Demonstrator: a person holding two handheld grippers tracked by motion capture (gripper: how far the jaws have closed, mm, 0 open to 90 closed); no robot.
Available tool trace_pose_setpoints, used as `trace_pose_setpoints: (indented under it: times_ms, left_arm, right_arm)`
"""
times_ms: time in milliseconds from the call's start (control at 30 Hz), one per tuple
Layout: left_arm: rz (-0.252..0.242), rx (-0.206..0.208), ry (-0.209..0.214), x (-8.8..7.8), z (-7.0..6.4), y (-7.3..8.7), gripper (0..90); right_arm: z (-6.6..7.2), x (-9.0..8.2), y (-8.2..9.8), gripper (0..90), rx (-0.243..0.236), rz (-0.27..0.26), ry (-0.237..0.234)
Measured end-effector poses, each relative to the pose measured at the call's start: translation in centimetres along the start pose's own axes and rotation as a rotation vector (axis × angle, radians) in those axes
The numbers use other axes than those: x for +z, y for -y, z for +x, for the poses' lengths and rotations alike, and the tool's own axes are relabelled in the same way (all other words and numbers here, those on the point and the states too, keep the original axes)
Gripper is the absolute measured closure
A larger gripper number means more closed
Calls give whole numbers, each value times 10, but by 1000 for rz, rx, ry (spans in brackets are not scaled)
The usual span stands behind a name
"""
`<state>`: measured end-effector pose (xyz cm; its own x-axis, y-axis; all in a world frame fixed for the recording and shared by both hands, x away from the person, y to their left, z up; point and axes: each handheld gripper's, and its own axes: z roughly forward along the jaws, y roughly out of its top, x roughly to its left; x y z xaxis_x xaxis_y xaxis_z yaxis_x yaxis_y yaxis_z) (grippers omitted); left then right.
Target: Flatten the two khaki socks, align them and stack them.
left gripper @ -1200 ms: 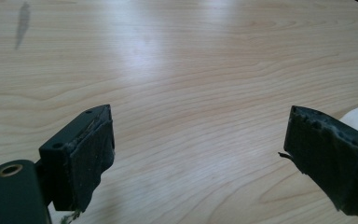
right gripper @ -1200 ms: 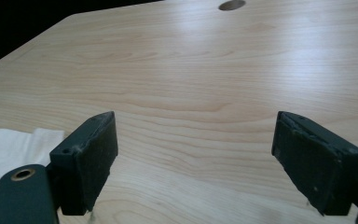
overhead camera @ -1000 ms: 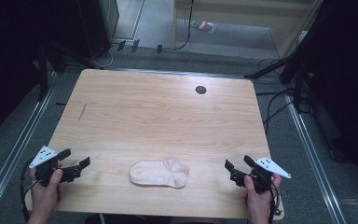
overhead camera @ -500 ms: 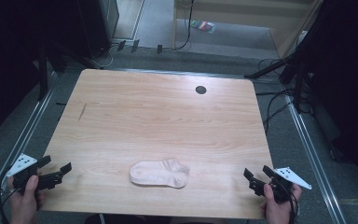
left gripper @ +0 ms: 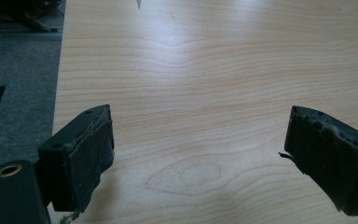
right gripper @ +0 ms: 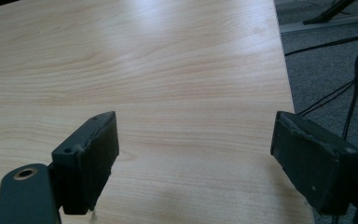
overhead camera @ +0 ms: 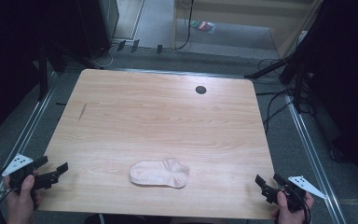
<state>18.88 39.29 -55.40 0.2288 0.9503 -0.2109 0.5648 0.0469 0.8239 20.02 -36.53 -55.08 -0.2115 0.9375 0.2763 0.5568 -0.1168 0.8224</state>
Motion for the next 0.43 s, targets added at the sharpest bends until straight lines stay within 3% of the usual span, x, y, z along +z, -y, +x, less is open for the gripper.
trace_pose_setpoints:
  times_ms: [33,167,433]
  left_arm:
    - [2,3,2,0,0,0,86]
    - [11,6,-2,2,-1,0,86]
    - [26,-1,0,3,0,-1,86]
  right_arm:
    - [3,3,0,159,-28,25,2]
    - [7,5,0,159,-52,46,11]
    - [5,6,0,159,-39,50,9]
